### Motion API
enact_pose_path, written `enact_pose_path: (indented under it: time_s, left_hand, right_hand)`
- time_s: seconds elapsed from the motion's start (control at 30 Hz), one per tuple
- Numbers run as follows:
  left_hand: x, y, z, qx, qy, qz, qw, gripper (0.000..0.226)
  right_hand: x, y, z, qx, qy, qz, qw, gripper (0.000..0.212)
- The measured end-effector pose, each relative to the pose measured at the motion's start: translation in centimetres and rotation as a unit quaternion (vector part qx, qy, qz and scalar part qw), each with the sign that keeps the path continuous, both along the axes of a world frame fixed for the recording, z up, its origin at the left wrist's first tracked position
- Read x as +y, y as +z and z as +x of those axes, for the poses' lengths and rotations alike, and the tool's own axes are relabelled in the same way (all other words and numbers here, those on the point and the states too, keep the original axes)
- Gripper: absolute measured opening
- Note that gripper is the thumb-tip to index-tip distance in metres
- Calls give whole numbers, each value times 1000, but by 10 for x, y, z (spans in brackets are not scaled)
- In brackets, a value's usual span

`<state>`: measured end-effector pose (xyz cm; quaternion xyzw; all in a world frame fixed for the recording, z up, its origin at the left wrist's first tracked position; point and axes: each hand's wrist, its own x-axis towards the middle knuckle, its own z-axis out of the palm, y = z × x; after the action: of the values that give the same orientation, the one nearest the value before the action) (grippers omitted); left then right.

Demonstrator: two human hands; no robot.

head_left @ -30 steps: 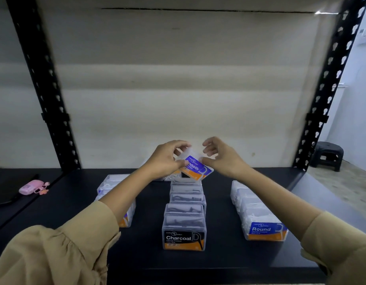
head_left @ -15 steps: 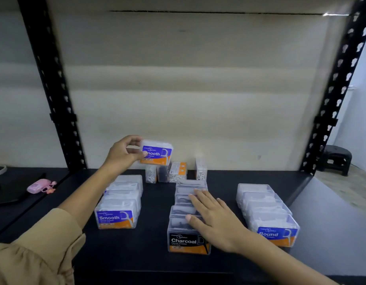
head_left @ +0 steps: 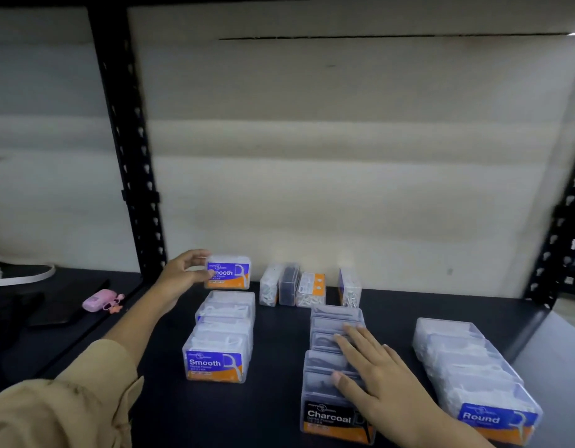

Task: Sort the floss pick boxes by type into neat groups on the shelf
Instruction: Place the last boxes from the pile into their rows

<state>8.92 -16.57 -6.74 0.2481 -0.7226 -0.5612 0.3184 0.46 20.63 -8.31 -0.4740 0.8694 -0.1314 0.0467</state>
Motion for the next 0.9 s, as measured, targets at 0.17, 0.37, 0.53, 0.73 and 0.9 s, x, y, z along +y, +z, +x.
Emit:
enact_pose_path:
  time_s: [0.17, 0.37, 0.53, 0.73, 0.9]
  left_hand:
    - [-6, -19, -8, -37, -31, 75, 996, 42]
    - [-9, -26, -7, -72, -85, 131, 985, 40]
    - [-10, -28, -2, -65, -105, 161, 979, 37]
    - [-10, -25, 2, -74, -111, 168, 977, 41]
    - [-5, -14, -2, -107, -65, 99, 987, 39]
  right_hand:
    - [-1, 2, -1, -6, -2, 6, 1000, 121]
    - [-1, 2, 0, -1, -2, 2, 1000, 118]
    - [0, 3, 1, -6, 1, -2, 1000, 112]
    - [0, 3, 1, -12, 3, 0, 1000, 108]
    - [1, 5, 4, -17, 2, 5, 1000, 103]
